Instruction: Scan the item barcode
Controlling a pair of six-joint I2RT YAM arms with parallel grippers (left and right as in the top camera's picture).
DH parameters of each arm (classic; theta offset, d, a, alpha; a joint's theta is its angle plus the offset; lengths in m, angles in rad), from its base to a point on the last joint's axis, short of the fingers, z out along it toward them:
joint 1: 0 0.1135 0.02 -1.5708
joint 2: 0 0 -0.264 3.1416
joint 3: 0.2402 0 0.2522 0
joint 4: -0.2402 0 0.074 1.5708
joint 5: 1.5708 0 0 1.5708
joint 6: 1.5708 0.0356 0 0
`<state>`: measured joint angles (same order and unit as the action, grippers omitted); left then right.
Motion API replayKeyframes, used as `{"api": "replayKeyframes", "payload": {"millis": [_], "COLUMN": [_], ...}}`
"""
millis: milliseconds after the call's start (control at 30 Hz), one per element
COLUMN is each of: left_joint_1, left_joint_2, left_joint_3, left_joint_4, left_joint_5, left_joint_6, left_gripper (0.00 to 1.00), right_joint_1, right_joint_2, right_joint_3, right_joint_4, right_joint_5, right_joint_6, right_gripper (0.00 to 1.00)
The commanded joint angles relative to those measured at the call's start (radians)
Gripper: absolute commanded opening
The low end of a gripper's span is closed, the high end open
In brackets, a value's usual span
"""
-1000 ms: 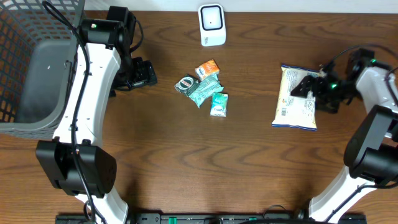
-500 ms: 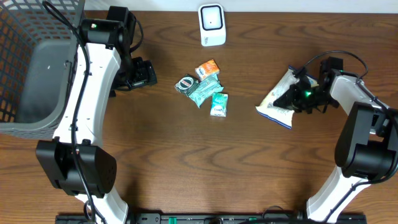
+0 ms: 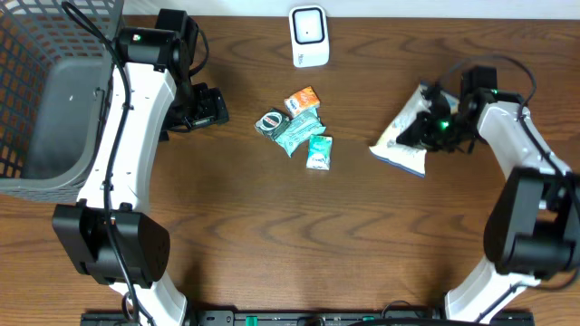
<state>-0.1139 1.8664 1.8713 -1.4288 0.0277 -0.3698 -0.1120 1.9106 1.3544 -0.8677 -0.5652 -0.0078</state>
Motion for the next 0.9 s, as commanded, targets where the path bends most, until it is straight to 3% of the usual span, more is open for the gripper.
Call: {"api": "replayKeyframes", "payload": {"millis": [0,400,633,867], "left_joint_1": [0.000,0.000,0.000,0.000], "left_joint_2": [-0.017,-0.017,-0.017,-0.017], "left_joint_3": [-0.002,-0.002,-0.002,-0.002], "left_joint_4": [-0.002,-0.002,-0.002,-0.002], "left_joint_5": [0.002,0.002,0.002,0.002], "left_joint_6": [-0.006,-0.006,-0.006,-0.006], "left_gripper": [0.98,0.98,0.98,0.98], "right_joint_1": [0.088,0.354,0.426,0.462], "right_joint_2": [-0.127,-0.160,-0.161,-0.160], "right_joint_3": [0.050,0.050,0.080,0.089], "right_joint_4": [-0.002,-0.015,-0.058,-0.088], "right_joint_5": [0.231,0.777,0.863,1.125], "right_joint_6": [0.015,0.061,0.082,0.086], "right_gripper": [0.02,0.02,0.02,0.01]}}
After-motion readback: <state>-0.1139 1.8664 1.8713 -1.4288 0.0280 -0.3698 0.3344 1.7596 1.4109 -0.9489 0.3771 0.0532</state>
